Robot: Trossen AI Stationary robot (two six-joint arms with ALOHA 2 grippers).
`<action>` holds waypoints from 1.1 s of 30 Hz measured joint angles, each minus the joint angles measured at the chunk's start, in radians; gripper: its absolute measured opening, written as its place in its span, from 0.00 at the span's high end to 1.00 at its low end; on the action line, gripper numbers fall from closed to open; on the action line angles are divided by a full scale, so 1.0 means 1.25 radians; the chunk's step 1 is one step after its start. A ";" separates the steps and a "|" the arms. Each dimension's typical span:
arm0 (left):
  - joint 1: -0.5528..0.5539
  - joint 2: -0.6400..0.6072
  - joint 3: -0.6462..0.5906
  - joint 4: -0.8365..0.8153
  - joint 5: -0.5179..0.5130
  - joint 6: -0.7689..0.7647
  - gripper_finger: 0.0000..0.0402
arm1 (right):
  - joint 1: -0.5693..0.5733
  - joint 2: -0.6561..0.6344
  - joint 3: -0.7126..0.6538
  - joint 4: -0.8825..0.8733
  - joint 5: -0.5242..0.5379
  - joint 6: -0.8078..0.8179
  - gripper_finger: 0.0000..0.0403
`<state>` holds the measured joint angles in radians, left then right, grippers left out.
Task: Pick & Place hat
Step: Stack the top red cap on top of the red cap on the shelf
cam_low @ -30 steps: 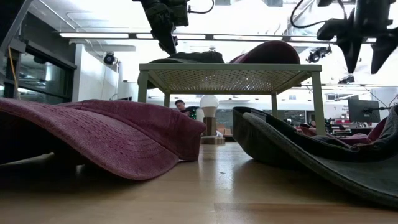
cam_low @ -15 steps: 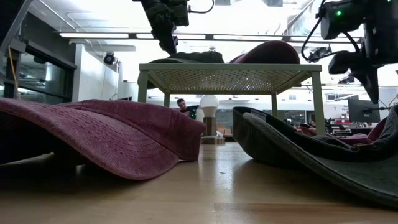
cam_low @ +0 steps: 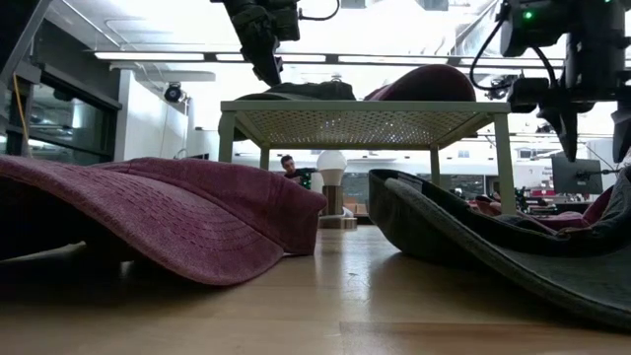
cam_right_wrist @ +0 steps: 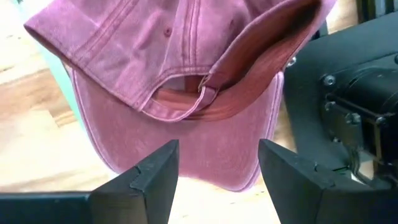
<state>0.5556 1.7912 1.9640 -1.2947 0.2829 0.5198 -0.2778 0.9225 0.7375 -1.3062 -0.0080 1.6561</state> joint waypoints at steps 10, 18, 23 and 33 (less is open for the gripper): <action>0.000 0.000 0.000 -0.001 -0.001 0.001 0.68 | 0.172 0.029 0.001 0.078 -0.086 0.160 0.48; 0.000 0.000 0.000 -0.002 -0.001 0.008 0.68 | 0.391 0.109 0.002 0.164 -0.073 0.368 0.48; 0.000 0.000 0.000 -0.001 0.000 0.007 0.68 | 0.456 0.204 0.002 0.178 -0.091 0.416 0.48; 0.000 0.000 0.000 -0.001 0.003 0.006 0.68 | 0.469 0.314 0.002 0.095 -0.068 0.425 0.48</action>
<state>0.5557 1.7912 1.9640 -1.2961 0.2863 0.5274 0.3083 1.3147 0.7395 -1.1875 -0.0932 2.1874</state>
